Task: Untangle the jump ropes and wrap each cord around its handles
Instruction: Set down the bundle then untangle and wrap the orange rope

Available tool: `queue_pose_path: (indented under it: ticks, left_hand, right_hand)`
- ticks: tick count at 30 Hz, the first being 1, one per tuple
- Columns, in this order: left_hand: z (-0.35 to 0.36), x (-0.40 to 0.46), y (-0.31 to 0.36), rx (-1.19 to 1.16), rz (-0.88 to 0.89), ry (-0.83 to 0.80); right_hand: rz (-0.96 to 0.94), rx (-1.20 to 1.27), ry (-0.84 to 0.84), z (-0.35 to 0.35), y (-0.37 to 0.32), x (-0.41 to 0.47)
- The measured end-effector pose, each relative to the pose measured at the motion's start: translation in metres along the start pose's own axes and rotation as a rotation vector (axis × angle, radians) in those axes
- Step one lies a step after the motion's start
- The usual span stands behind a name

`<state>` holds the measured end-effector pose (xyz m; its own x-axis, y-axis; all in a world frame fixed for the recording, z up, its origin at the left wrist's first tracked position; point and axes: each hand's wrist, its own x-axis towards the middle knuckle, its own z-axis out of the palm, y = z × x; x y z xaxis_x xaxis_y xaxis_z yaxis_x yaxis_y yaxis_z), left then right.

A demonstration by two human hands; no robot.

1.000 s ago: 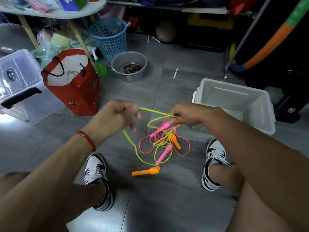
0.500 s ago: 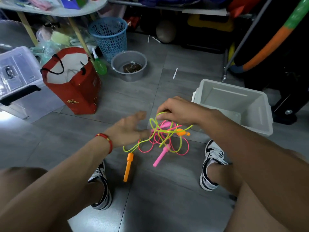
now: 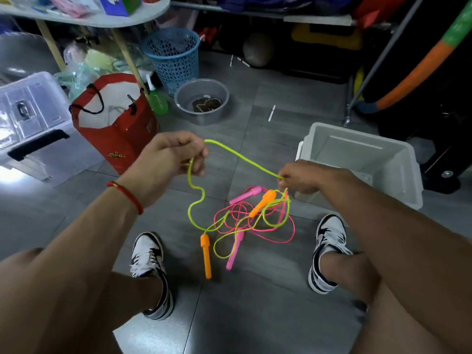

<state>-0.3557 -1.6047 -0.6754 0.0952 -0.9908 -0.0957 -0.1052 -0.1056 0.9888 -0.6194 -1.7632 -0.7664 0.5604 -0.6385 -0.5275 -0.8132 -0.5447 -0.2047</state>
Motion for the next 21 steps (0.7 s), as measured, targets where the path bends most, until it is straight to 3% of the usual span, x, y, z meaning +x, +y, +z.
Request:
queue_pose_path:
  ticks: [1,3,5,8,12,16,18,21]
  left_hand:
    - [-0.005,0.000,-0.001,0.101,-0.078,0.025]
    - [-0.012,0.000,-0.006,0.515,-0.273,-0.025]
    - [-0.011,-0.003,-0.011,0.861,-0.499,-0.249]
    - [0.001,-0.010,-0.014,1.086,-0.682,-0.500]
    - [0.018,-0.003,-0.027,1.086,-0.567,-0.493]
    - [0.039,0.007,-0.041,0.784,-0.286,-0.174]
    - [0.047,0.010,-0.040,0.551,-0.112,-0.171]
    - [0.044,0.010,-0.026,0.568,0.026,-0.215]
  right_hand:
    - [-0.014,0.032,0.045,-0.005,0.000,-0.001]
    - [-0.087,0.107,0.183,-0.017,-0.006,-0.008]
    - [-0.162,0.206,0.320,-0.029,-0.019,-0.018]
    - [-0.286,0.304,0.468,-0.042,-0.041,-0.031]
    - [-0.411,0.277,0.532,-0.050,-0.062,-0.040]
    - [-0.502,0.203,0.488,-0.043,-0.076,-0.039]
    - [-0.537,0.190,0.488,-0.044,-0.079,-0.041]
    - [-0.467,0.150,0.434,-0.043,-0.068,-0.037]
